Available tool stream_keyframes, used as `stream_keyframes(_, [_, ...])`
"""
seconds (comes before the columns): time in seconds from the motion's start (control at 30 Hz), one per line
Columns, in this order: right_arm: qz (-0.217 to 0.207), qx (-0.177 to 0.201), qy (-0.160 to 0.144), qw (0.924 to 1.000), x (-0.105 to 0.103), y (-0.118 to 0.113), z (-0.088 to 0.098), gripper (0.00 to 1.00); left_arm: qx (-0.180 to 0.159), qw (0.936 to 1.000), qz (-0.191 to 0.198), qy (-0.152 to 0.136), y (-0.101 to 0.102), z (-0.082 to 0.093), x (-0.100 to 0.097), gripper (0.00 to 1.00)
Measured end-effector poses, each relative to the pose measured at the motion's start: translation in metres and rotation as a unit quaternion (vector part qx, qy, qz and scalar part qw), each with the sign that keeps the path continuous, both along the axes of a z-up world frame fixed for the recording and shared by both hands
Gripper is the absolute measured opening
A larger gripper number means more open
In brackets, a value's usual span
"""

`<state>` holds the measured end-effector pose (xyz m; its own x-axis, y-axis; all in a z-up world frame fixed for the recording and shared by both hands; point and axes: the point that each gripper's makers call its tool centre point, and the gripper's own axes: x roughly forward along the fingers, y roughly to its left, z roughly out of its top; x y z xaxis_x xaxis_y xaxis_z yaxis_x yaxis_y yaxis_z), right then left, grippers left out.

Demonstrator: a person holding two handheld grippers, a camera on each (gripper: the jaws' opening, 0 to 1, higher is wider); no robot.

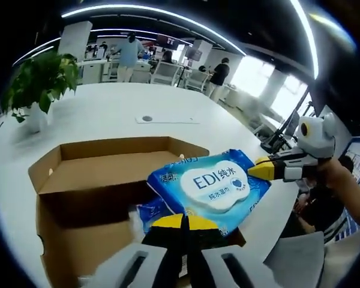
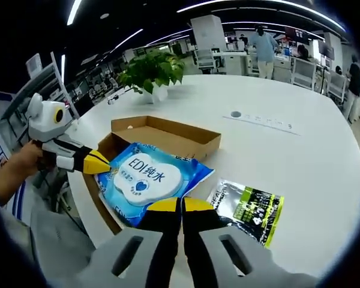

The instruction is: Operate the shoe box by opening the lid, removing the specified soft item, and placing it in the target area until the item is outside and the box remains undamaged.

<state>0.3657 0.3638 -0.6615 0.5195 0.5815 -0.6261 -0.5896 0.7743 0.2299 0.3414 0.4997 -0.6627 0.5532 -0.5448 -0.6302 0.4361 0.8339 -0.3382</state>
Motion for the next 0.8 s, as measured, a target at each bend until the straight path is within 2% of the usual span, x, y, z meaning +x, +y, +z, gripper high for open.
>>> stream_keyframes(0.3, [-0.019,-0.013,0.0,0.9997,0.001,-0.031,0.0,0.0,-0.003,0.9997,-0.024,-0.006,-0.029,0.002,0.007,0.0])
stream_keyframes(0.8, [-0.049,-0.029,-0.001,0.9984,0.001,-0.077,-0.005,0.0,-0.012,0.9983,-0.057,-0.011,-0.076,0.002,0.007,0.0])
